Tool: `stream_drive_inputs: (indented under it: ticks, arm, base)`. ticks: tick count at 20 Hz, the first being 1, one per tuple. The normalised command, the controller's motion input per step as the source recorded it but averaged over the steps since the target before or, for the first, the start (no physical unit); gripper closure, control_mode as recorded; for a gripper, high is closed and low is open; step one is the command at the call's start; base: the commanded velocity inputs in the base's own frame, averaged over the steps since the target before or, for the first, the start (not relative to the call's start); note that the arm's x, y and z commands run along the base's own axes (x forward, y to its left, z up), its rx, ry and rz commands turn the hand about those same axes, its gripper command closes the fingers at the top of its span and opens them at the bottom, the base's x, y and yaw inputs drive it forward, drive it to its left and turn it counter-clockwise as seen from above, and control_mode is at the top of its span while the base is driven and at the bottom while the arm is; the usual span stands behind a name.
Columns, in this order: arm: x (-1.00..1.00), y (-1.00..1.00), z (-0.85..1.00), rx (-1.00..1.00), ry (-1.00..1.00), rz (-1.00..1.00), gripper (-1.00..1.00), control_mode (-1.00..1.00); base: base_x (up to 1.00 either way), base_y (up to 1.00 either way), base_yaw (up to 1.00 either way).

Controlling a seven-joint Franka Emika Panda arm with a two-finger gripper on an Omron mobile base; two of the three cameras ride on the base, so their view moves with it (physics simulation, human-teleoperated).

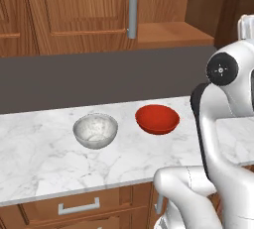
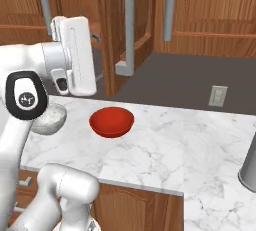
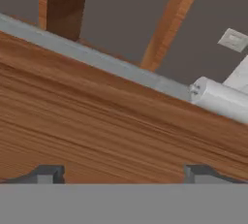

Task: Open the cabinet. Pick the bowls from the counter and place them in the cabinet. Then close the cabinet.

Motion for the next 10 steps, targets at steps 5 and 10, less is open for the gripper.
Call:
stream_drive_inputs:
  ticks: [5, 10]
  arm:
    - [0.49, -1.00, -0.33, 0.27, 0.00, 0.00, -1.00, -1.00]
    - [0.14, -0.88, -0.04, 0.21, 0.00, 0.00, -1.00, -1.00]
  base:
    - [0.00, 0.00, 0.00]
    - [0.00, 0.00, 0.00]
